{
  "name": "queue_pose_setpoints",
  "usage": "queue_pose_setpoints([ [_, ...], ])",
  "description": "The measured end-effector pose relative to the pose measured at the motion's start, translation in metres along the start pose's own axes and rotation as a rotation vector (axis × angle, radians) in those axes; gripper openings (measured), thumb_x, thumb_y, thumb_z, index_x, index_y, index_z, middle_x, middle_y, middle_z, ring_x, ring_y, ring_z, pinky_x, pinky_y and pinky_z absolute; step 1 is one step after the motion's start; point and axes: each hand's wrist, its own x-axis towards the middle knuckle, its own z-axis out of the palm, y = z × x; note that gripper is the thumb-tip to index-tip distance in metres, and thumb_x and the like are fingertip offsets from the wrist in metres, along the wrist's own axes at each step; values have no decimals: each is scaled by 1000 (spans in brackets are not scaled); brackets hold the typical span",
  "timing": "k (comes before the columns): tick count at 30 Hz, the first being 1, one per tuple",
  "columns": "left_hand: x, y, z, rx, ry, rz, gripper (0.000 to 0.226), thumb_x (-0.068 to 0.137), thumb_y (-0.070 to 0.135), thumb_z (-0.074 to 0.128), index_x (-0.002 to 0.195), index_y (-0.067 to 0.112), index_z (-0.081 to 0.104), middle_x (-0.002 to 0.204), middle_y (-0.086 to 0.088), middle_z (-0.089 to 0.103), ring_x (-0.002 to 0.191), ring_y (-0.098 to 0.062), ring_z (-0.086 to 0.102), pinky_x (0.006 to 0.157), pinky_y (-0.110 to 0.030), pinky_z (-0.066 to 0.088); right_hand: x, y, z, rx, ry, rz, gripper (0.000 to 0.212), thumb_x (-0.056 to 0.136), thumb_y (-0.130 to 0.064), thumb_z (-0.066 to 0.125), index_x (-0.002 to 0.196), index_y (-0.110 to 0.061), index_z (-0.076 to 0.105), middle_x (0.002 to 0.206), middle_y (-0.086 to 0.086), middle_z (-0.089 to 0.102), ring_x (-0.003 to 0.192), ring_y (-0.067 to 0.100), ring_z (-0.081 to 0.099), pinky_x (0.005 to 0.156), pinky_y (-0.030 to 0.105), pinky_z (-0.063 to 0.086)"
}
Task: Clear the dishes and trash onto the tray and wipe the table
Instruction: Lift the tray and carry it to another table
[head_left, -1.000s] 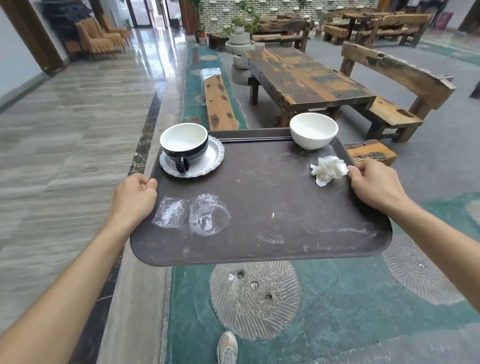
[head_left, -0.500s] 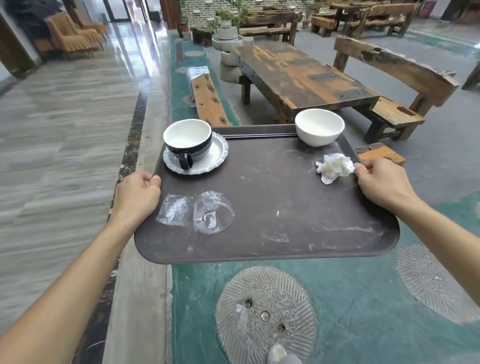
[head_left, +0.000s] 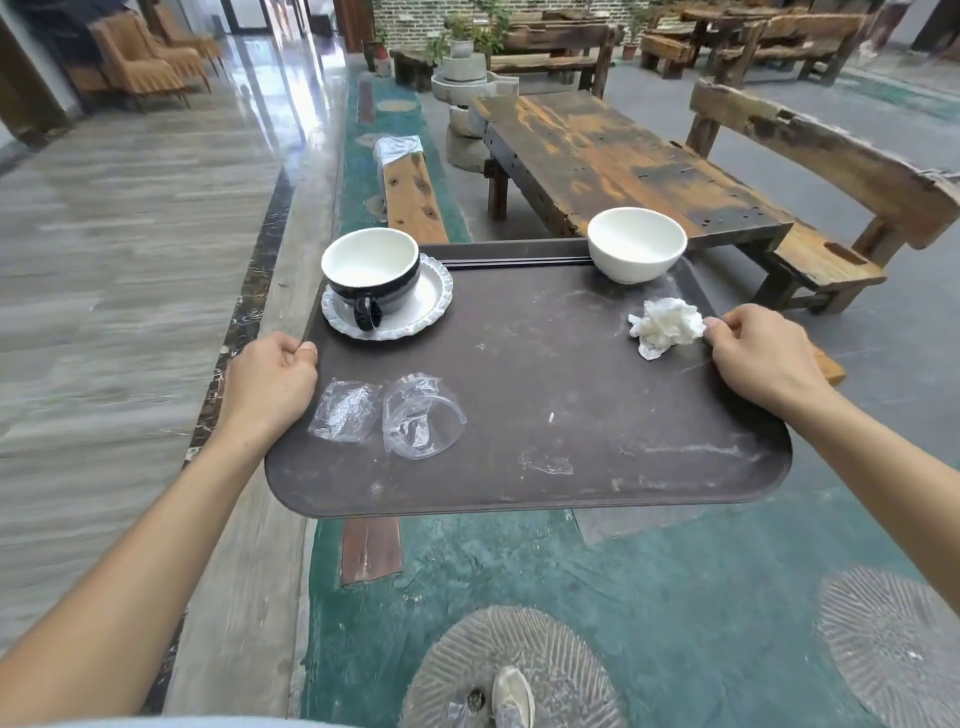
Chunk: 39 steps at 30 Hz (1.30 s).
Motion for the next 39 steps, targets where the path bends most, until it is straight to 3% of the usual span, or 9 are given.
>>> queue_pose_setpoints([
  [10, 115, 44, 66, 16, -13, -14, 24, 94, 31, 51, 87, 13, 64, 70, -3, 62, 80, -31, 57, 69, -36, 37, 137, -1, 27, 28, -57, 4, 31, 102, -30, 47, 83, -10, 63, 86, 9, 58, 80, 26, 46, 75, 36, 35],
  [17, 205, 71, 113, 0, -46, 29, 25, 96, 27, 51, 80, 10, 62, 67, -4, 59, 73, -29, 55, 65, -36, 36, 218, -4, 55, 15, -21, 43, 36, 101, -28, 47, 87, 0, 66, 94, 21, 67, 95, 42, 59, 79, 41, 42],
  [22, 289, 87, 150, -20, -68, 63, 23, 97, 26, 51, 84, 10, 61, 69, -2, 58, 65, -16, 49, 55, -31, 30, 290, -8, 84, 14, 10, 96, 34, 100, -32, 47, 85, -6, 65, 90, 17, 68, 83, 35, 55, 72, 37, 39],
  [30, 416, 118, 201, -14, -123, 120, 24, 97, 27, 50, 85, 10, 61, 73, -4, 60, 77, -26, 54, 67, -34, 33, 384, -25, 121, 25, 59, 174, 39, 101, -28, 47, 82, 0, 65, 83, 18, 66, 78, 34, 52, 71, 38, 38],
  [39, 515, 146, 271, -38, -176, 135, 22, 95, 28, 52, 81, 14, 62, 72, -1, 61, 80, -30, 58, 70, -37, 40, 475, -16, 149, 14, 81, 240, 36, 101, -30, 47, 88, -1, 65, 90, 18, 67, 93, 40, 58, 73, 37, 38],
])
